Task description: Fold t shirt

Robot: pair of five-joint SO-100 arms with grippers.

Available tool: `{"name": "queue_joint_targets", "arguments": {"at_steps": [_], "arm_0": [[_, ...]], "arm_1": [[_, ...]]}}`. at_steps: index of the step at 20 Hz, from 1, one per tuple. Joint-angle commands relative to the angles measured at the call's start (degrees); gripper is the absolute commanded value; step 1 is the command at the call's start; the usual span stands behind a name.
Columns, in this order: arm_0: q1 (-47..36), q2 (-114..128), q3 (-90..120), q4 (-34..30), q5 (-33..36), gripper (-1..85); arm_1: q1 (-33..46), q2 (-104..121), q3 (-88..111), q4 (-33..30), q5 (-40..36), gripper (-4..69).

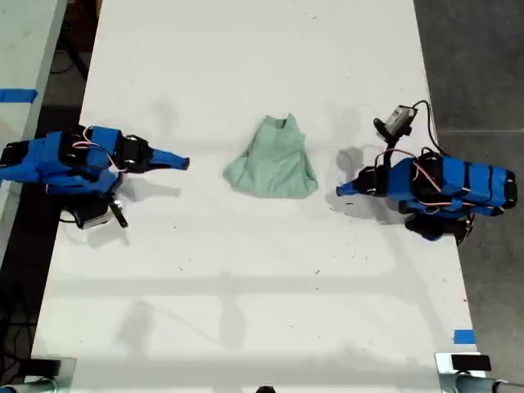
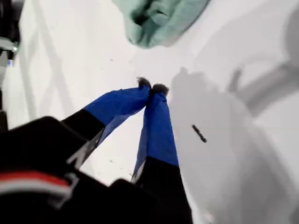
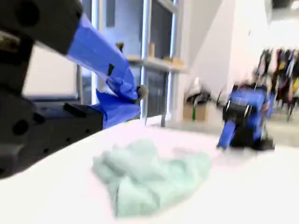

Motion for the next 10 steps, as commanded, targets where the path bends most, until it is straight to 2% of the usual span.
{"name": "queue_joint_targets", "arguments": {"at_steps": [1,5,10], "arm_0": [[-1.6,8.1,4.1,6.4,-1.8,-0.2],[-0.3,8.7,4.0,8.8,-3.8,-0.2],[-0.9,8.7,3.8,9.3,-4.0,-0.2]], "arm_1": [[-1.8,2.9,3.7,0.3,5.0,0.9],[-1.1,2.9,4.0,3.6,12.1,0.9],[-1.1,2.9,3.8,4.7,13.7,0.9]]}}
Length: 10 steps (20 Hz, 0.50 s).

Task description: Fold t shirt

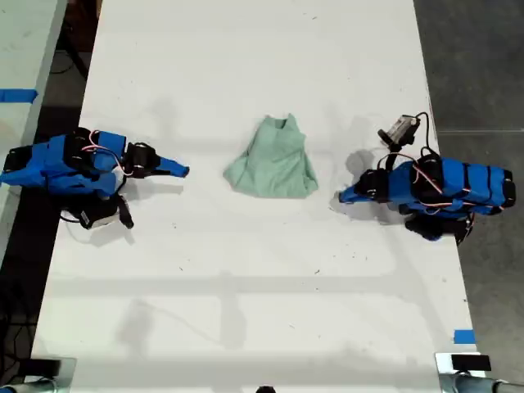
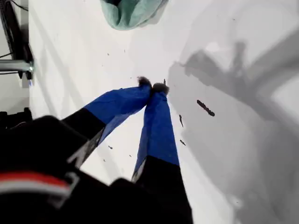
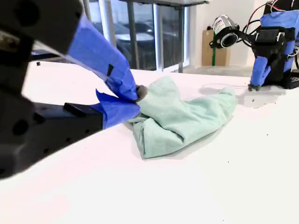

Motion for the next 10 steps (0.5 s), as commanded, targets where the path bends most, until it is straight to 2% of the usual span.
{"name": "queue_joint_targets", "arguments": {"at_steps": [1,10], "arm_0": [[-0.1,0.5,0.3,0.4,-1.2,-0.2],[0.2,0.5,0.3,0.8,-1.5,-0.2]], "arm_1": [[-0.4,0.8,2.5,0.3,1.1,0.9],[-0.5,0.8,2.4,0.6,1.8,0.9]]}}
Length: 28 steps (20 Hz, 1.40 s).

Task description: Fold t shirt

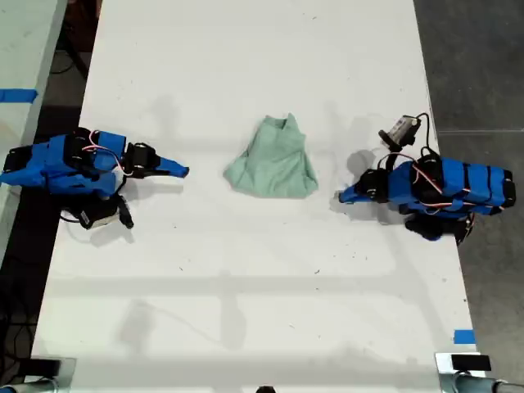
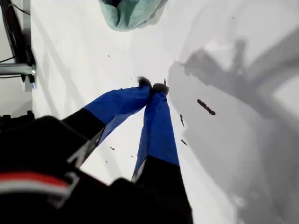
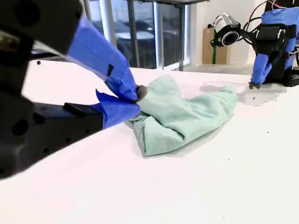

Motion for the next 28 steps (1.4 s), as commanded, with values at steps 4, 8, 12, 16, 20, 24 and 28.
{"name": "queue_joint_targets", "arguments": {"at_steps": [4,8,12,16,20,24,28], "arm_0": [[0.3,0.5,0.3,0.3,-1.6,-0.2],[0.3,0.5,0.3,0.4,-1.6,-0.2],[0.3,0.5,0.3,0.4,-1.6,-0.2],[-1.0,0.5,0.4,4.3,-9.5,-0.1],[3.9,0.5,0.0,11.4,-22.3,-0.2],[2.2,0.6,0.0,12.8,-6.2,6.8],[2.3,0.6,0.0,12.8,-6.2,10.2]], "arm_1": [[-0.6,0.7,2.4,0.7,1.0,0.9],[-0.6,0.7,2.4,0.8,1.1,0.9],[-0.6,0.7,2.4,0.8,1.3,0.9],[2.2,0.7,2.5,5.3,9.8,1.4],[5.8,0.8,2.7,7.0,-5.5,3.7],[0.7,0.8,2.7,7.0,-14.9,3.7],[1.5,0.8,2.7,7.0,-14.8,3.8]]}}
